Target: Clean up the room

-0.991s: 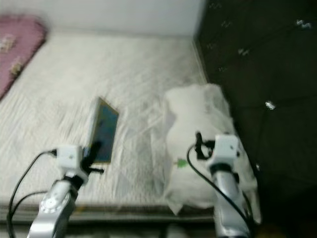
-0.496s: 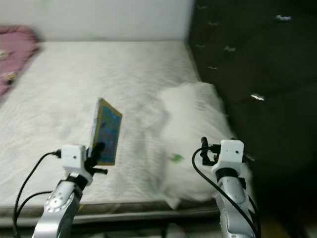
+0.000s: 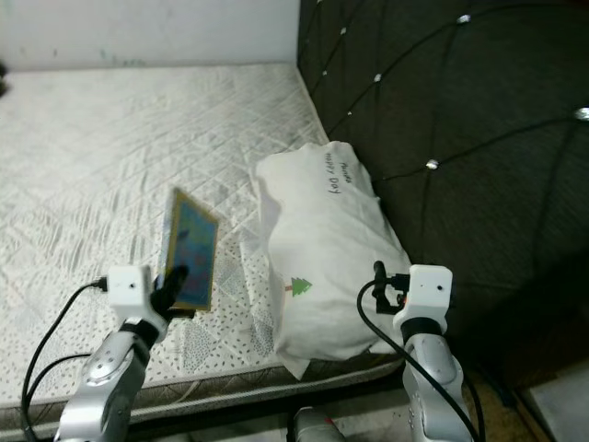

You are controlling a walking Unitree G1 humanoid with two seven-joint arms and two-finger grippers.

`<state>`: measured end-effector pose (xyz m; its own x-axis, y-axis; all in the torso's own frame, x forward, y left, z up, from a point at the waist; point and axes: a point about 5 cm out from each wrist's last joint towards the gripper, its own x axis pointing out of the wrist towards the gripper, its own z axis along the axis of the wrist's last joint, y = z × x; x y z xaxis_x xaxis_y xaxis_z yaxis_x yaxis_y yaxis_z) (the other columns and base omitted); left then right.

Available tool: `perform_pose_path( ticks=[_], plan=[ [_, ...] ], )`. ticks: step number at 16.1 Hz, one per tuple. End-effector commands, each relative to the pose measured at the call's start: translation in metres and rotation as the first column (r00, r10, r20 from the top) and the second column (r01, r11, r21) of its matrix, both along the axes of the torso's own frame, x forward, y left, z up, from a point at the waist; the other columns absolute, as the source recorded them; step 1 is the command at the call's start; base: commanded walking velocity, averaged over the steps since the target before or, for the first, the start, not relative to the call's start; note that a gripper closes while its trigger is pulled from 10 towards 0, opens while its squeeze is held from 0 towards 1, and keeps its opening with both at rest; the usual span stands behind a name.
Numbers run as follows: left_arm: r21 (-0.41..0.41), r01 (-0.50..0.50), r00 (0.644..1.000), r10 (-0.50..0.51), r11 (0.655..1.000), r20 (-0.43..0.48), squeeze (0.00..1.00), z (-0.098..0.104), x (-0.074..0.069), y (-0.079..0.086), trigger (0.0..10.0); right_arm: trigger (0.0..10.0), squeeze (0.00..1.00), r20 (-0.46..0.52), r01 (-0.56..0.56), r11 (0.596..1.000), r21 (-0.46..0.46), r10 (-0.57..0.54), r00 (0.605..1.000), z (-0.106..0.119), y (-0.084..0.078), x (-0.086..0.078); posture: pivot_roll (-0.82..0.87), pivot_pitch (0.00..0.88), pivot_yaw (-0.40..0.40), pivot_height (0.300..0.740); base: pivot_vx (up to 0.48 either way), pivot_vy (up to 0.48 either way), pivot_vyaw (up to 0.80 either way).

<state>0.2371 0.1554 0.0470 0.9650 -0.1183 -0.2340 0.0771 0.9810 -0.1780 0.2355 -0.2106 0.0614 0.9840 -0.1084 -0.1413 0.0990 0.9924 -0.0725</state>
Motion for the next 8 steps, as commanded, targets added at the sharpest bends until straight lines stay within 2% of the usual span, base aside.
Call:
perform_pose_path(
  ticks=[1, 3, 8],
  plan=[
    [-0.014, -0.015, 1.000, 0.015, 1.000, 0.023, 0.00, 0.0072, 0.0054, 0.0001, 10.0, 10.0, 0.00, 0.006, -0.014, 1.000, -0.012, 0.014, 1.000, 0.0048, -0.0013, -0.0006, -0.03, 0.098, -0.031, 0.740, 0.000, 0.000, 0.00],
    [-0.019, -0.026, 1.000, 0.026, 0.999, 0.007, 0.00, 0.0063, 0.0044, 0.0012, 10.0, 10.0, 0.00, -0.001, -0.022, 1.000, -0.015, 0.022, 1.000, 0.0043, -0.0033, -0.0028, -0.03, 0.101, -0.033, 0.740, 0.000, 0.000, 0.00],
    [-0.014, -0.013, 1.000, 0.013, 1.000, -0.004, 0.00, 0.0055, 0.0045, -0.0005, 10.0, 10.0, 0.00, 0.005, -0.023, 1.000, -0.004, 0.023, 1.000, 0.0058, -0.0004, -0.0022, -0.04, 0.098, -0.028, 0.696, 0.000, 0.000, 0.00]
  ],
)
